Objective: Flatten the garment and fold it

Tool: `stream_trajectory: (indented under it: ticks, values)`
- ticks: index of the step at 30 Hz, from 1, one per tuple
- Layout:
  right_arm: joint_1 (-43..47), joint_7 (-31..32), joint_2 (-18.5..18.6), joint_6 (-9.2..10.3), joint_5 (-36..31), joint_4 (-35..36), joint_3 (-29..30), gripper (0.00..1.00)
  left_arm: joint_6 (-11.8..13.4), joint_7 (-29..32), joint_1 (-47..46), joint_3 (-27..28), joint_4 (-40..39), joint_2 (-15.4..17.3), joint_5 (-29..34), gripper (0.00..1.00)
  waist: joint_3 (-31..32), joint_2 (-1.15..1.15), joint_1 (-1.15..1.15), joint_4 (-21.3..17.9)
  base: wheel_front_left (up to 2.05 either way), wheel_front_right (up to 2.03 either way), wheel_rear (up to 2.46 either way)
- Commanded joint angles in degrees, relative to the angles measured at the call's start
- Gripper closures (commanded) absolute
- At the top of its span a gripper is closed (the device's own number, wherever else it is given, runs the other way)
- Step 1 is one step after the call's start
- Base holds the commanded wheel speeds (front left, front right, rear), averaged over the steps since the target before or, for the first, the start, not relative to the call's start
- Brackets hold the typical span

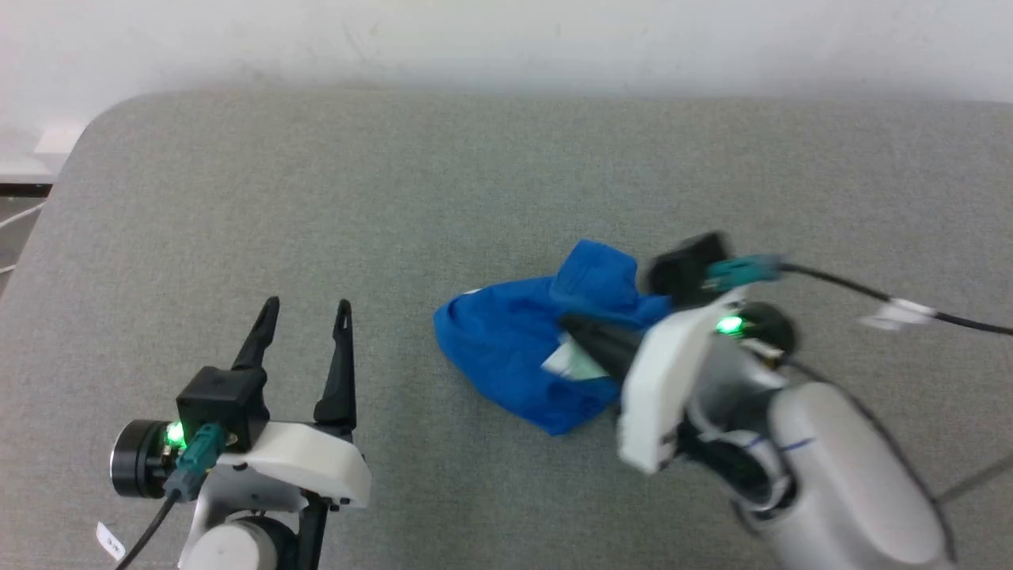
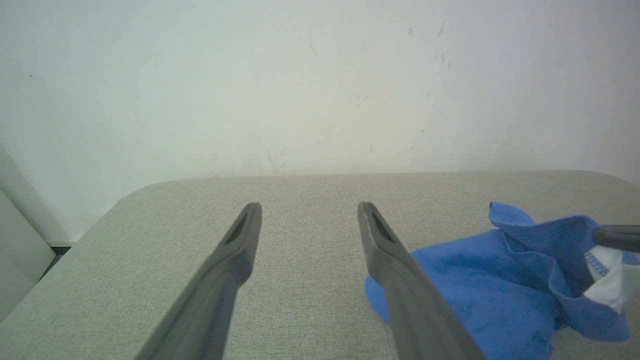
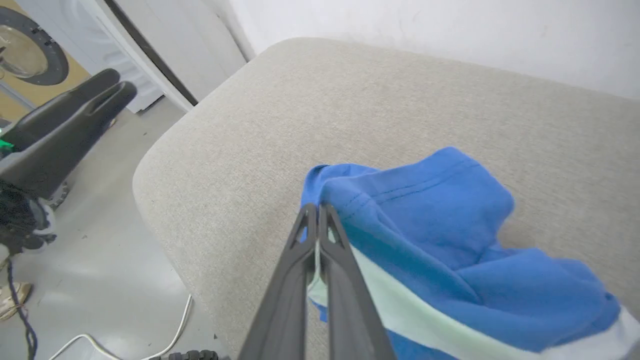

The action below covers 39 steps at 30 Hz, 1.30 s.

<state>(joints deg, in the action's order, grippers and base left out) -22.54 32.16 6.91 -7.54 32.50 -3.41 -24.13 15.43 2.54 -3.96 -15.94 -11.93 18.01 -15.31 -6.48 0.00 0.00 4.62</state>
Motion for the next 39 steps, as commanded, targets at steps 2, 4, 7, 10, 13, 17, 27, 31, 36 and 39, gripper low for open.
stream_trajectory:
  ticks: [2,4,7,10,13,17,27,31,36,39]
  values:
    - [-1.1,-0.5,-0.8,0.05,1.3,-1.8,-2.8,1.00,0.3,0.0,-0.8,-0.3,-0.2,0.1,-0.4,0.00,-0.7,0.00,0.00,0.2,0.00,0.00,0.00]
    - [-1.8,-1.6,-1.3,0.05,2.4,-4.1,-5.9,1.00,0.3,-0.1,-1.2,-0.7,-0.2,-0.2,-0.4,0.00,-1.3,0.00,0.00,0.6,0.00,0.00,0.00]
    - [-1.8,-3.4,-1.8,0.05,3.0,-8.0,-8.8,0.71,0.7,-0.4,-1.4,-0.7,0.0,-0.5,-0.4,0.00,-2.0,0.00,0.00,0.8,0.00,0.00,0.00]
    - [-1.5,-6.3,-1.7,0.05,2.6,-10.2,-9.9,0.00,0.9,-0.6,-1.2,-0.7,0.2,-0.6,-0.4,0.00,-2.3,0.00,0.00,0.8,0.00,0.00,0.00]
    - [-1.3,-10.4,-0.9,0.05,2.8,-9.5,-9.9,0.00,1.1,-0.6,-0.9,-0.7,0.5,-0.4,-0.5,0.00,-2.1,0.00,0.00,0.5,0.00,0.00,0.00]
    - [0.0,-17.2,1.6,0.05,0.7,-5.0,-6.8,0.00,1.0,0.1,-0.6,-0.9,1.0,0.1,-0.3,0.00,-1.1,0.00,0.00,-0.2,0.00,0.00,0.00]
    - [12.1,-22.7,2.4,0.05,-14.6,7.9,13.0,0.00,-2.5,8.1,-0.7,-7.0,1.0,0.6,-0.7,0.00,1.8,0.00,0.00,-3.1,0.00,0.00,0.00]
    - [17.7,-20.8,1.8,0.05,-18.3,15.0,17.4,0.00,-4.0,15.5,-1.2,-10.5,2.7,0.3,-1.7,0.00,1.7,0.00,0.00,-4.4,0.00,0.00,0.00]
    - [23.5,-17.7,0.8,0.05,-20.5,21.9,18.9,0.00,-4.6,23.5,-1.9,-12.2,5.2,-0.4,-4.1,0.00,0.9,0.00,0.00,-6.8,0.00,0.00,0.00]
    - [25.4,-16.8,0.2,0.05,-21.1,24.0,19.1,0.00,-5.3,26.0,-2.9,-12.9,6.3,-0.7,-5.0,0.00,0.5,0.00,0.00,-8.0,0.00,0.00,0.00]
